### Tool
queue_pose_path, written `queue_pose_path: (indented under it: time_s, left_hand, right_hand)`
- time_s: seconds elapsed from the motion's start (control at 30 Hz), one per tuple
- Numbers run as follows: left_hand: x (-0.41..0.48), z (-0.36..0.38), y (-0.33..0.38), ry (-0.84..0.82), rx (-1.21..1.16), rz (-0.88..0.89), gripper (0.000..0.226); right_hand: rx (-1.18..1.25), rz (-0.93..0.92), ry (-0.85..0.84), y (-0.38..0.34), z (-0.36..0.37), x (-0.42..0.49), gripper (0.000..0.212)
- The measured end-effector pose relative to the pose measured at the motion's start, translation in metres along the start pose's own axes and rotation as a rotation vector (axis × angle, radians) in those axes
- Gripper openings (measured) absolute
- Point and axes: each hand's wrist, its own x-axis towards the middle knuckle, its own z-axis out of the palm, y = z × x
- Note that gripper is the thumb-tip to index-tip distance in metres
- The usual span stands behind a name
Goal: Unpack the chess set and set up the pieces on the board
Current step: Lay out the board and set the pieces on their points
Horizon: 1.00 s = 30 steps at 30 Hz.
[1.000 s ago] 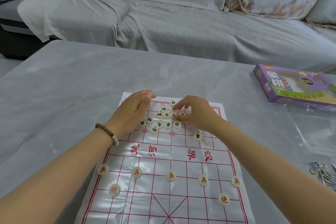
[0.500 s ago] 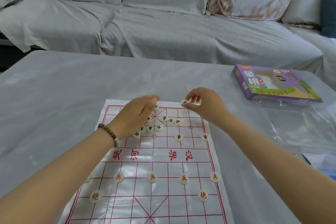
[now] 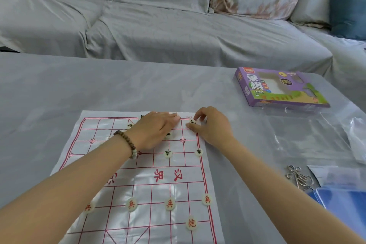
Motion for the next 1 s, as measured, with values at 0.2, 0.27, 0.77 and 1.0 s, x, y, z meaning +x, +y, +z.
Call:
queue_pose_path:
  time_s: [0.2, 0.27, 0.77, 1.0]
  left_hand:
    - [0.000, -0.002, 0.001, -0.018, -0.107, -0.045, 0.061]
    - [0.000, -0.002, 0.001, -0.012, -0.110, -0.046, 0.061]
    - [0.003, 0.002, -0.006, -0.044, -0.115, -0.087, 0.074]
    - [0.004, 0.003, -0.009, -0.043, -0.131, -0.094, 0.071]
  right_hand:
    - [0.193, -0.009, -0.066, 0.010, 0.000, 0.001, 0.024]
    - [0.208, 0.027, -0.019, 0.007, 0.003, 0.000, 0.029]
    - [0.206, 0.047, 0.026, 0.009, 0.007, 0.003, 0.026]
    - [0.207, 0.008, -0.012, 0.016, 0.003, 0.007, 0.014]
